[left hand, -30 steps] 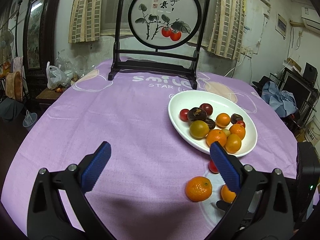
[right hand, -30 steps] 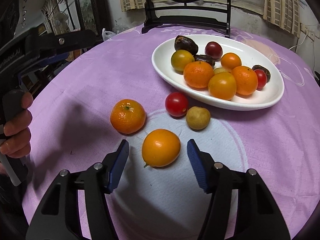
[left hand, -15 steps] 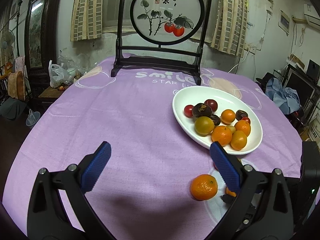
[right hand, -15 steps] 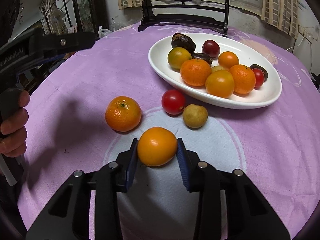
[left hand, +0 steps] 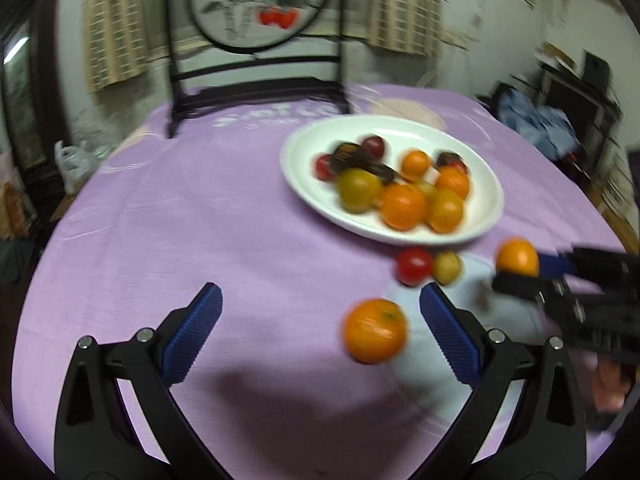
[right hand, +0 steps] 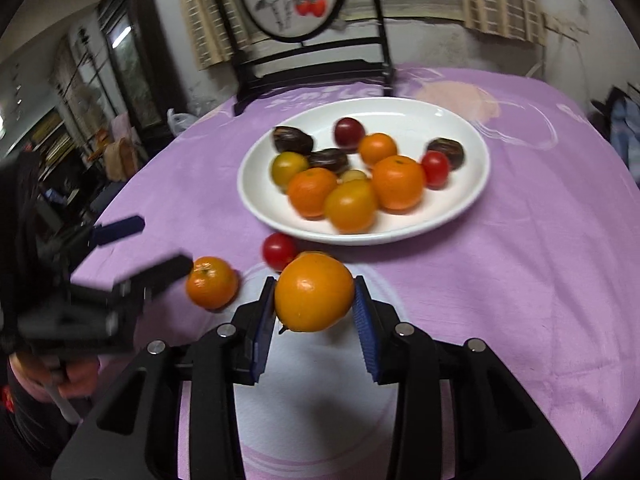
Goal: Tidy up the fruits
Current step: 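Grasp an orange with the right tool while the left tool grasps a mandarin, then carry both citrus fruits onto the white plate and open both tools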
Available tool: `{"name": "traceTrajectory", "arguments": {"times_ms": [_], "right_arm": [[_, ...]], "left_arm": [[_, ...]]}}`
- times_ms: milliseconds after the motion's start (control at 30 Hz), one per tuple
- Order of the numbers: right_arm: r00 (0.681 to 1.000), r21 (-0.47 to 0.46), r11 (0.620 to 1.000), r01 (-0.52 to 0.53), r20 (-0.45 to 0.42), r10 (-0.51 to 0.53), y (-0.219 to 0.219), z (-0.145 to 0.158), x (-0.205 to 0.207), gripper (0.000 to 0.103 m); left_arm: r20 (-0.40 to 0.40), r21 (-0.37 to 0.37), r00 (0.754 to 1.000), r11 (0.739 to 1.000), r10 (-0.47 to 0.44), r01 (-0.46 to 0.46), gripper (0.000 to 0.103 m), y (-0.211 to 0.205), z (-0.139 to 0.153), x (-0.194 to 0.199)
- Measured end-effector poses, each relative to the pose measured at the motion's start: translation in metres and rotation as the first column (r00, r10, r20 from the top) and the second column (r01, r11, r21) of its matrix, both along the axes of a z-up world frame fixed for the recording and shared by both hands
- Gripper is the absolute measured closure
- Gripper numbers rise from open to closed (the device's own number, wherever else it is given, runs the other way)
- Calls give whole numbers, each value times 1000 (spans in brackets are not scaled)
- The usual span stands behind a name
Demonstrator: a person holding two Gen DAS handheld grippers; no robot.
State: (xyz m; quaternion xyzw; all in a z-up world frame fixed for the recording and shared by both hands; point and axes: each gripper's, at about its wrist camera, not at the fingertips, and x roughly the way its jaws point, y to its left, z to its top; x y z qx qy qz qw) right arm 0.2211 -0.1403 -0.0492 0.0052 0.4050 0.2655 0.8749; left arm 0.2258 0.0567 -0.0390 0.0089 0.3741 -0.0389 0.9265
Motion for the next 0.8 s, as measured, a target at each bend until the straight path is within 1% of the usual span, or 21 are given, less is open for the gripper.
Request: {"name": "traceTrajectory", "arguments": {"times_ms": [100, 167, 233, 267, 333, 467, 533, 633, 667, 767, 800], "right_arm": [[1000, -6, 1000, 4, -4, -4, -1, -1, -1, 65], [1000, -10, 1000, -1, 3, 1, 0, -1, -4, 65], [1000, -17, 1000, -6, 10, 6, 2, 0, -5, 65], [1000, -20, 1000, -6, 12, 6, 3, 0, -5, 65], [1000, -21, 1000, -3, 10, 3, 4, 0, -4, 65], [1000, -23, 1000, 1, 6, -1, 3, 0, -4, 65], [1000, -26, 1000, 1, 9, -1, 3, -1, -4, 65], [1000, -31, 999, 5, 11, -4, 4, -1, -3, 65], [1000, -35, 999, 9, 12, -9, 4, -2, -2, 65], [1000, -43, 999, 16, 10, -16, 4, -4, -2, 65], [1000, -43, 999, 18, 10, -17, 3, -4, -2, 65]], "left_arm": [[-7, 40, 998, 998, -56, 57, 3, -17, -6, -2], [-21, 46, 997, 996, -79, 80, 5, -23, -10, -1], [-34, 53, 994, 993, -101, 103, 12, -29, -14, 0], [-39, 54, 993, 992, -108, 110, 14, -31, -16, 1], [-53, 56, 991, 991, -121, 124, 24, -34, -19, 4], [-99, 60, 988, 990, -122, 128, 37, -38, -31, 12], [-121, 63, 986, 990, -119, 127, 45, -39, -37, 15], [-123, 92, 987, 989, -102, 114, 51, -39, -42, 15], [-121, 92, 987, 989, -101, 113, 52, -39, -42, 15], [-118, 91, 989, 991, -88, 99, 58, -36, -42, 15], [-118, 84, 989, 992, -86, 96, 58, -35, -42, 15]]}}
